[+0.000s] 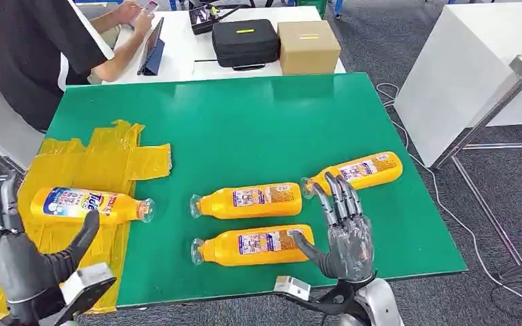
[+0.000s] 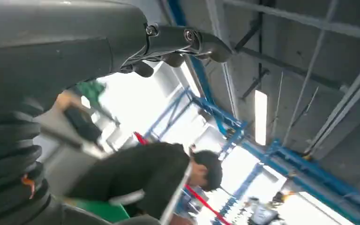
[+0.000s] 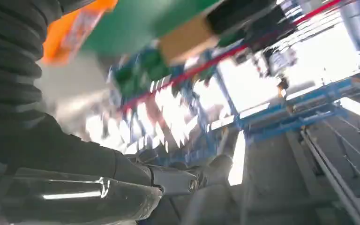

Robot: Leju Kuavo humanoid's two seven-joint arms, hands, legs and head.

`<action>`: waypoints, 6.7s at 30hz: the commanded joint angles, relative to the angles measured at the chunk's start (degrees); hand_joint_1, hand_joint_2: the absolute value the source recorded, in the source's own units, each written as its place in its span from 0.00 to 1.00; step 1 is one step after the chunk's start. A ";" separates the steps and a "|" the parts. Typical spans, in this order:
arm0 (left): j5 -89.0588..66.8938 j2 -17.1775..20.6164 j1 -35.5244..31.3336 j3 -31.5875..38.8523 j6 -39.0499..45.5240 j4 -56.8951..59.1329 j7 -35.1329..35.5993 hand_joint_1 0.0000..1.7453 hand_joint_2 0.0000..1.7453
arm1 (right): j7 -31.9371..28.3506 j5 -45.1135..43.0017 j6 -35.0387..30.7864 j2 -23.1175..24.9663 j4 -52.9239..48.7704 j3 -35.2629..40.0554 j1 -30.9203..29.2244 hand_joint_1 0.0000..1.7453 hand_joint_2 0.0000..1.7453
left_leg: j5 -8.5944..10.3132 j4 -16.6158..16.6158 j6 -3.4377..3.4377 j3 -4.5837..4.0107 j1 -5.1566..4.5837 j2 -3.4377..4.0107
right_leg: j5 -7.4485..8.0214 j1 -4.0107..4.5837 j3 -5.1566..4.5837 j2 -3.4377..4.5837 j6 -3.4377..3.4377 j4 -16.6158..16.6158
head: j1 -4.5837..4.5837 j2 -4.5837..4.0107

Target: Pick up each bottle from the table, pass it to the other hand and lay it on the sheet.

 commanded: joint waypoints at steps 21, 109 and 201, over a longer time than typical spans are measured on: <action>48.44 2.84 1.00 7.87 -39.03 19.19 -15.48 0.00 1.00 | 4.43 0.56 28.89 -21.74 58.64 -18.87 -38.35 0.00 1.00 | 0.27 -0.05 0.36 -0.03 -0.39 -0.24 | 0.28 -0.29 0.04 -0.10 0.32 -0.10 | -0.04 -0.02; 50.68 3.62 -12.48 1.94 -36.53 38.11 -11.89 0.00 1.00 | 5.49 -8.27 64.37 -13.38 85.25 -0.43 -52.10 0.00 1.00 | 0.28 -0.09 0.38 0.85 -0.20 -0.56 | 0.24 -0.19 0.47 -0.48 0.28 -0.35 | 0.02 -0.02; 50.46 1.68 -11.55 -0.40 -35.70 39.49 -9.03 0.00 1.00 | 12.16 1.12 54.70 -6.59 85.62 -1.74 -43.84 0.94 1.00 | 0.08 0.16 0.28 1.28 0.08 -0.33 | 0.25 -0.02 0.99 -0.14 0.10 -0.54 | 0.02 -0.02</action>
